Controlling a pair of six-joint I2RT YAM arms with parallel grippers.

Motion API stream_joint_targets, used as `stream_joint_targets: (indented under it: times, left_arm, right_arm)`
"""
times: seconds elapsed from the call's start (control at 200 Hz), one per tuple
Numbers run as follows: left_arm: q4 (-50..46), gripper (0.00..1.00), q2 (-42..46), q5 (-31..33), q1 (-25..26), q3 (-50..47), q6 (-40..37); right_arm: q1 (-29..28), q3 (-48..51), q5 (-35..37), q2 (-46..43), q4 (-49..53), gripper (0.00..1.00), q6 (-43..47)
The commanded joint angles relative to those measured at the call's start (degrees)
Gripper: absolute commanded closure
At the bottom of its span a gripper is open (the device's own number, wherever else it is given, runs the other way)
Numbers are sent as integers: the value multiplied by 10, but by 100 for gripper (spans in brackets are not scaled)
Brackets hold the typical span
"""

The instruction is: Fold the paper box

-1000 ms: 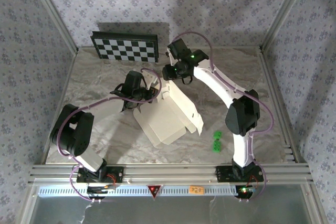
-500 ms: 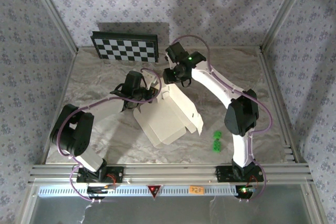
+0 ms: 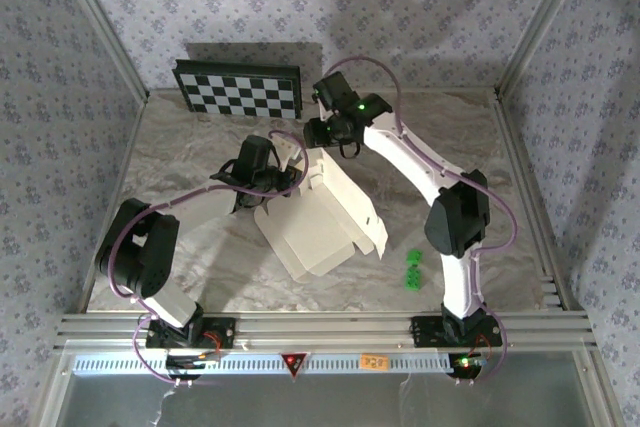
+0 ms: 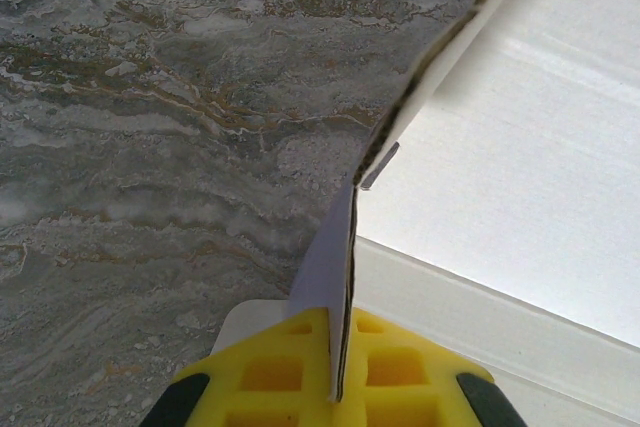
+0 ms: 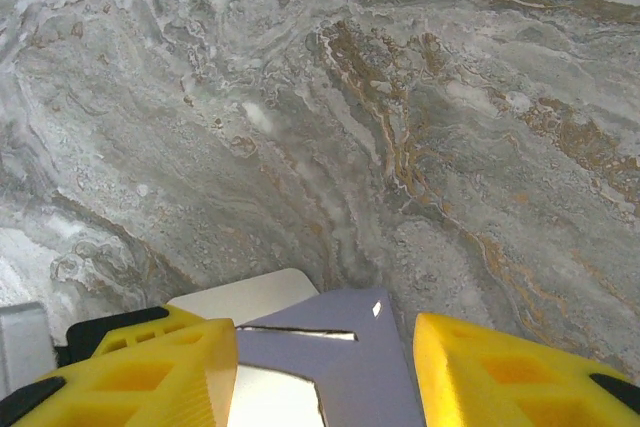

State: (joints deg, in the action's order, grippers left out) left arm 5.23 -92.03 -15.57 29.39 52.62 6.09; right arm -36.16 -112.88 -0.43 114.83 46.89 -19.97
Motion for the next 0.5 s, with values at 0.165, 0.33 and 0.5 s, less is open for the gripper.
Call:
stream_joint_targets:
  times: [0.165, 0.33, 0.5]
  left_arm:
    - [-120, 99, -25, 2, 12, -19, 5]
    - [-122, 99, -26, 4, 12, -19, 5]
    - [-124, 99, -25, 5, 13, -20, 5]
  right_arm:
    - [-5, 7, 14, 16, 34, 55, 6]
    - [-7, 34, 15, -3, 31, 57, 9]
    - [-8, 38, 23, -8, 28, 68, 11]
